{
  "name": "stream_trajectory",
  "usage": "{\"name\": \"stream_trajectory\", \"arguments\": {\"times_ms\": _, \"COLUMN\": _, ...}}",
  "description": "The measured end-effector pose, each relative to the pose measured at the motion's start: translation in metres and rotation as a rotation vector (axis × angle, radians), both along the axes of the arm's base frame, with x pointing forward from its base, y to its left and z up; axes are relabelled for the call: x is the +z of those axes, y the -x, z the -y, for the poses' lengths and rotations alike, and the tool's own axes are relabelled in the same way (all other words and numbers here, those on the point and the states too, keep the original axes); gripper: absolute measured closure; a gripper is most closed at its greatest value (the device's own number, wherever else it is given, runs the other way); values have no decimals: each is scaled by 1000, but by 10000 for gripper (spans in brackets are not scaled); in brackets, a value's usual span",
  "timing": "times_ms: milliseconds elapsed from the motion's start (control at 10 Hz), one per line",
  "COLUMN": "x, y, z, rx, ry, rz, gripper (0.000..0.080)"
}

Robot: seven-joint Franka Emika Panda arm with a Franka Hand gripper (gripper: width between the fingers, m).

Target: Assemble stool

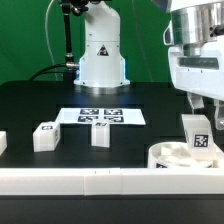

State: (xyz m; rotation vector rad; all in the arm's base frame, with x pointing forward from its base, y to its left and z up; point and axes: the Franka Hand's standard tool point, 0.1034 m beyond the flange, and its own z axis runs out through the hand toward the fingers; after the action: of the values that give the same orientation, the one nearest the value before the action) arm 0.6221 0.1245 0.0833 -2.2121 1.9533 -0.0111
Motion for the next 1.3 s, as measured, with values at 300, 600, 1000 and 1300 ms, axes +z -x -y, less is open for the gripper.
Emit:
{"name": "stream_trajectory", "arguments": {"times_ms": 300, "x": 30, "y": -9, "z": -2, "rx": 114, "ry": -8, "rz": 54, "gripper": 156}}
{"name": "stream_trajectory", "arguments": {"times_ms": 600, "x": 24, "y": -6, "z": -2, "rx": 320, "ry": 24, "rz": 77, "gripper": 150}}
{"name": "stream_trajectory", "arguments": {"times_ms": 1000, "x": 24, "y": -7, "z": -7, "rx": 816, "ry": 117, "rz": 96, "gripper": 150}}
{"name": "stream_trajectory", "arguments": {"times_ms": 1300, "x": 23, "y": -6, "z": -6, "rx": 1004, "ry": 140, "rz": 121, "gripper": 150}}
